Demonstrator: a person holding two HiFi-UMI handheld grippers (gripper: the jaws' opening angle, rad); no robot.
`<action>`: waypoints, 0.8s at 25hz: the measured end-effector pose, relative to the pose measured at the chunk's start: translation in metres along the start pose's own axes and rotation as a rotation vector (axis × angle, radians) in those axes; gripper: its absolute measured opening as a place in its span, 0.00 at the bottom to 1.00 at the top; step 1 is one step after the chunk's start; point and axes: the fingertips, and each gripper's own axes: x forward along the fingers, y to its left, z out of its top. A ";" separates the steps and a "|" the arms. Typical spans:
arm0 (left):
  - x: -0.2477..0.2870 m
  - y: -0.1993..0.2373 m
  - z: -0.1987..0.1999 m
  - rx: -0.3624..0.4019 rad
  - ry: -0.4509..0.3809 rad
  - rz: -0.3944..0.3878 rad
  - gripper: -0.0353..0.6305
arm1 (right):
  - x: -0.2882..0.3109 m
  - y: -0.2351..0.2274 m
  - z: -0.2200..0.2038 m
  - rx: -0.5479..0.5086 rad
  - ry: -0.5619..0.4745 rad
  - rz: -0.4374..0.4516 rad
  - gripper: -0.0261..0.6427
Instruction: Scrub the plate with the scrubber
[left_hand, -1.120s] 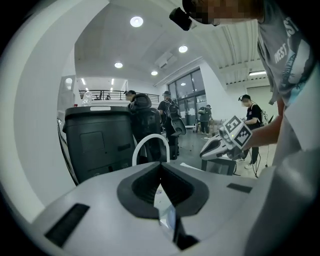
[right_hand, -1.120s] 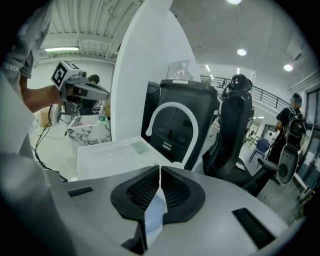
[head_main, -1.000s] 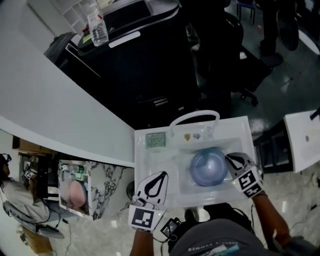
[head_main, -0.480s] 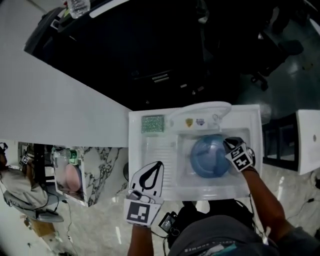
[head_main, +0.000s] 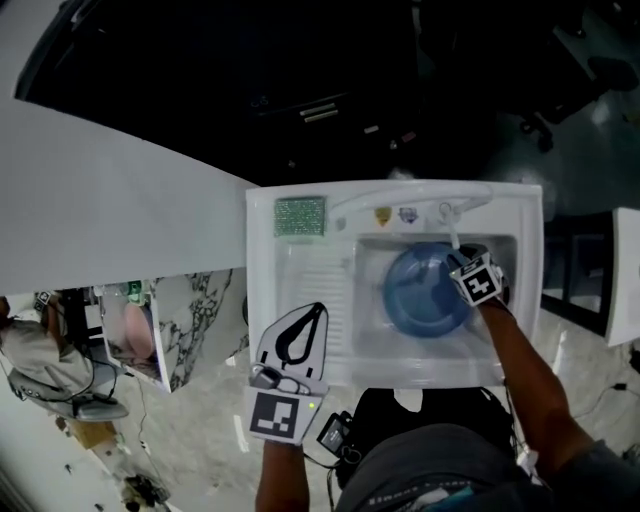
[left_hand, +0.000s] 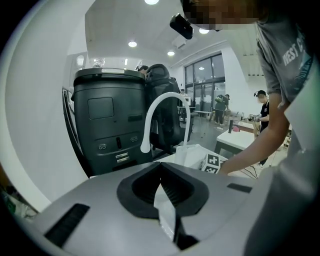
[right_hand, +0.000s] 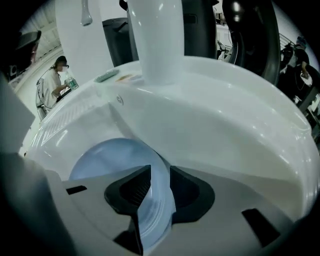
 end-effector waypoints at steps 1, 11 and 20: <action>0.002 0.000 -0.003 -0.003 0.006 0.001 0.06 | 0.005 0.000 -0.003 0.009 0.010 0.003 0.25; 0.026 0.013 -0.026 0.015 0.072 0.004 0.06 | 0.036 -0.007 -0.027 0.152 0.065 0.050 0.29; 0.073 0.044 -0.067 0.126 0.148 0.060 0.06 | 0.023 -0.003 -0.031 0.232 0.080 0.123 0.11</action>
